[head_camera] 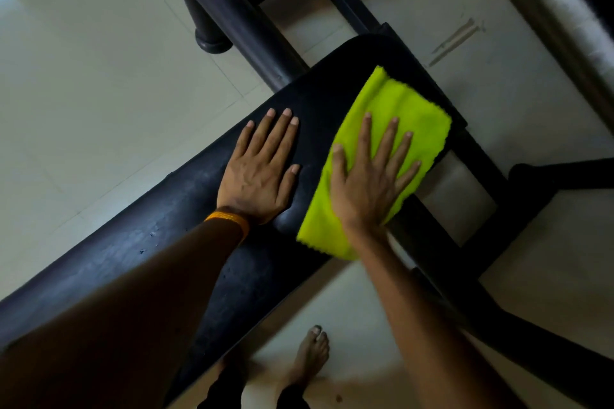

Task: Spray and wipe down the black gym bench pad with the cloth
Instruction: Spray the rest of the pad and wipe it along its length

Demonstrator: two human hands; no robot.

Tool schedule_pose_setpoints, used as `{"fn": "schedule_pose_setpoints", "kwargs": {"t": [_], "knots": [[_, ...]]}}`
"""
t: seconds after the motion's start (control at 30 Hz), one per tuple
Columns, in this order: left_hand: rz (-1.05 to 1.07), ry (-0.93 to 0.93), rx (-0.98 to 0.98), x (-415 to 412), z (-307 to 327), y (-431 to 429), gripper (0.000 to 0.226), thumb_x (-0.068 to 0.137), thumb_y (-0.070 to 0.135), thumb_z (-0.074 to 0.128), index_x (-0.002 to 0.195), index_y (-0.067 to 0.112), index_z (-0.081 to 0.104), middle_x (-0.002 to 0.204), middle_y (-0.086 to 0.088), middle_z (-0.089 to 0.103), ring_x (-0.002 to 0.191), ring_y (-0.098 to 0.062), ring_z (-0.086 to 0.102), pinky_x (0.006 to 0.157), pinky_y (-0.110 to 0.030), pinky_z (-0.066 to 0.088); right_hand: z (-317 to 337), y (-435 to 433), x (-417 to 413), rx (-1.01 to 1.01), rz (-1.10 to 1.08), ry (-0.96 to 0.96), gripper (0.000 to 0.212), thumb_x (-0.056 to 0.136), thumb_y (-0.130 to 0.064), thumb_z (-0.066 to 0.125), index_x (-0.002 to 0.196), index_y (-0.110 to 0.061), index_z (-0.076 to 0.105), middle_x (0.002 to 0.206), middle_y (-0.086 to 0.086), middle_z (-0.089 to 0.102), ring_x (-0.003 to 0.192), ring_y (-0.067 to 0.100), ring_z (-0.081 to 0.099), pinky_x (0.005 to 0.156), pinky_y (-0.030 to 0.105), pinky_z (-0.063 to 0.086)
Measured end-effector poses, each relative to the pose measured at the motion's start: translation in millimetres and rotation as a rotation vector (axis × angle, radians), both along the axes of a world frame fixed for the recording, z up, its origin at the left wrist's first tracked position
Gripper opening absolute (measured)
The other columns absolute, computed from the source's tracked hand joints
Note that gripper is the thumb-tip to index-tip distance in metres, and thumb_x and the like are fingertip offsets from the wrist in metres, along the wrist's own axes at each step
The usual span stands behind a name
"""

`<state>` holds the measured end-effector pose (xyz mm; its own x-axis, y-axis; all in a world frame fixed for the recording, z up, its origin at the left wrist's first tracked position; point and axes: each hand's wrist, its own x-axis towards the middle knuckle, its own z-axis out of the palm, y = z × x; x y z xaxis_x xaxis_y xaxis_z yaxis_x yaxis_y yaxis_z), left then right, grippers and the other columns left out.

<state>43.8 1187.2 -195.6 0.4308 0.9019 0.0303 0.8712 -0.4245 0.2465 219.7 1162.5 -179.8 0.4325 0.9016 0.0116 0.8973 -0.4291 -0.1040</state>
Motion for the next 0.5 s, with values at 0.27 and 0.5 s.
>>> {"fn": "schedule_pose_setpoints", "kwargs": {"t": [0.27, 0.5], "knots": [[-0.002, -0.014, -0.002, -2.0, -1.5, -1.1, 0.068, 0.104, 0.041, 0.029, 0.163, 0.009, 0.015, 0.171, -0.009, 0.013, 0.159, -0.026, 0.008, 0.129, -0.048, 0.01, 2.4, 47.2, 38.6, -0.056, 0.338, -0.03, 0.065, 0.098, -0.066, 0.027, 0.158, -0.042, 0.019, 0.169, -0.001, 0.015, 0.157, 0.029, 0.011, 0.123, 0.059, 0.013], [0.002, -0.041, -0.012, -1.8, 0.2, -0.8, 0.069, 0.102, 0.037, 0.029, 0.163, 0.008, 0.014, 0.171, -0.01, 0.014, 0.159, -0.026, 0.008, 0.129, -0.048, 0.01, 2.9, -31.9, -7.3, -0.088, 0.419, -0.081, 0.061, 0.103, -0.06, 0.023, 0.159, -0.039, 0.014, 0.17, 0.003, 0.008, 0.157, 0.03, 0.003, 0.123, 0.059, 0.009]]}}
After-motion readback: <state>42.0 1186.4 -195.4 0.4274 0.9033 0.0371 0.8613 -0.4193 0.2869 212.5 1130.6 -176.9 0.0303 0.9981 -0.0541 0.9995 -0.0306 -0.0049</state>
